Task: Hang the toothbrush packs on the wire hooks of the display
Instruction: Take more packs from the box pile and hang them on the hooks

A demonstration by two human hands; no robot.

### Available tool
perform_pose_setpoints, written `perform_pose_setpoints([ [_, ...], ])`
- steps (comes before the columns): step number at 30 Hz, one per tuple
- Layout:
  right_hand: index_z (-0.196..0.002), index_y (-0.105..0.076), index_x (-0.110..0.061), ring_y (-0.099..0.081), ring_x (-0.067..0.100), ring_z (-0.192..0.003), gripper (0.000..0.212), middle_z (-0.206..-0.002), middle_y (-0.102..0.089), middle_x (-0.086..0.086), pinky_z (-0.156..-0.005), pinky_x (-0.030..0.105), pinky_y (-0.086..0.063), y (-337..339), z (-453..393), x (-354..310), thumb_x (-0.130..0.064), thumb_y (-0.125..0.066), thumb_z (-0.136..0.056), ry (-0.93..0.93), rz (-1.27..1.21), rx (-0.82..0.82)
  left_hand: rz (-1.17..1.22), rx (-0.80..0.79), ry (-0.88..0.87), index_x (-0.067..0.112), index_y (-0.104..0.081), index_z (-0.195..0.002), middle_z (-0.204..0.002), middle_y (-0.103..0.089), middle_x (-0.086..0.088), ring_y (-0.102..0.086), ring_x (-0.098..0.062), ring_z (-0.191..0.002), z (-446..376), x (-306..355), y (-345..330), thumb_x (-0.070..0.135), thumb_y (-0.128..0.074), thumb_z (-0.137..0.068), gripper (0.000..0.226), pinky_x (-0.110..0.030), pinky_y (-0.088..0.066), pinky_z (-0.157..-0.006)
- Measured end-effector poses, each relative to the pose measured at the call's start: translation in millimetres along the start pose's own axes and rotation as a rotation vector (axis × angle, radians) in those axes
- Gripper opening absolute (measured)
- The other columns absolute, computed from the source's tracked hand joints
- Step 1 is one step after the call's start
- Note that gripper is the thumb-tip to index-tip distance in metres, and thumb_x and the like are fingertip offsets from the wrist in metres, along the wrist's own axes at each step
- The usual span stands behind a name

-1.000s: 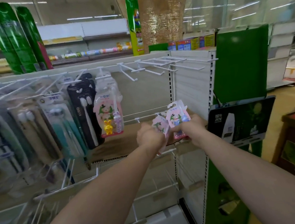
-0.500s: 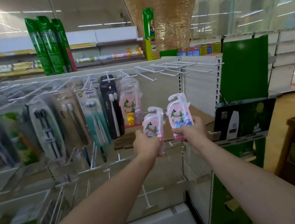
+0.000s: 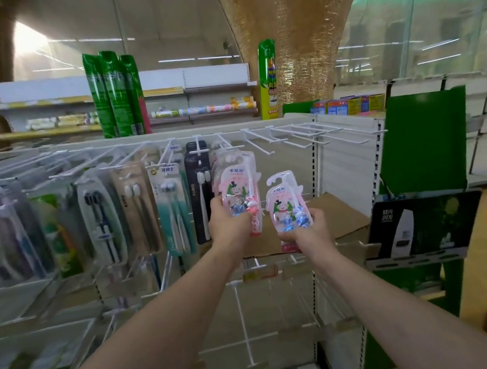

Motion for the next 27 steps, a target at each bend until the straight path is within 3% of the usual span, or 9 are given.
perform_pose_setpoints([
  [4, -0.118, -0.046, -0.02, -0.071, 0.029, -0.095, 0.068, -0.113, -0.062, 0.006, -0.071, 0.049, -0.064, -4, -17, -4, 0.007, -0.085, -0.069, 0.02, -0.014, -0.051, 0.03, 0.063, 0.027, 0.022, -0.052, -0.122, -0.113, -0.066, -0.001, -0.067, -0.021, -0.102, -15, -7, -3, 0.01, -0.076, -0.088, 0.044, -0.047, -0.061, -0.088],
  [8, -0.118, -0.044, -0.018, -0.068, 0.026, -0.1, 0.067, -0.111, -0.059, 0.003, -0.071, 0.046, -0.064, -14, -27, -8, 0.009, -0.084, -0.071, 0.013, -0.002, -0.13, -0.003, 0.08, 0.041, 0.02, -0.05, -0.126, -0.117, -0.065, -0.002, -0.065, -0.018, -0.104, -27, -17, -4, 0.014, -0.075, -0.093, 0.042, -0.04, -0.058, -0.085],
  [12, -0.118, -0.044, -0.015, -0.068, 0.022, -0.098, 0.069, -0.113, -0.061, 0.003, -0.062, 0.038, -0.063, -27, -33, -10, 0.015, -0.082, -0.069, 0.056, -0.066, -0.175, -0.223, 0.117, 0.018, 0.021, -0.048, -0.122, -0.115, -0.06, 0.003, -0.058, -0.018, -0.104, -32, -23, 4, 0.029, -0.074, -0.094, 0.039, -0.034, -0.048, -0.082],
  [15, -0.123, -0.041, -0.017, -0.068, 0.021, -0.102, 0.073, -0.117, -0.06, 0.003, -0.068, 0.038, -0.063, -35, -33, -5, 0.007, -0.085, -0.071, 0.098, -0.091, -0.144, -0.422, 0.213, -0.011, 0.019, -0.05, -0.123, -0.114, -0.06, 0.004, -0.057, -0.018, -0.101, -35, -27, 22, 0.047, -0.079, -0.085, 0.055, -0.035, -0.049, -0.084],
  [19, -0.126, -0.041, -0.013, -0.068, 0.02, -0.105, 0.071, -0.12, -0.06, 0.003, -0.076, 0.047, -0.064, -43, -27, 0, 0.005, -0.084, -0.073, 0.158, -0.15, -0.124, -0.531, 0.322, -0.05, 0.02, -0.052, -0.134, -0.127, -0.061, -0.004, -0.059, -0.026, -0.115, -39, -25, 42, 0.06, -0.077, -0.079, 0.072, -0.047, -0.053, -0.099],
  [27, -0.126, -0.041, -0.017, -0.07, 0.017, -0.101, 0.066, -0.121, -0.059, 0.005, -0.067, 0.024, -0.06, -58, -13, -1, -0.002, -0.083, -0.078, 0.253, -0.171, -0.168, -0.544, 0.351, -0.095, 0.019, -0.053, -0.133, -0.129, -0.058, -0.005, -0.056, -0.025, -0.119, -30, -31, 45, 0.057, -0.074, -0.086, 0.064, -0.049, -0.05, -0.104],
])
Point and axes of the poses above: each hand's wrist, its own z-axis away from the middle knuckle, its own y-axis out of the back of the hand, x = y × z, the point moved 7 cm from there along -z, towards the middle knuckle
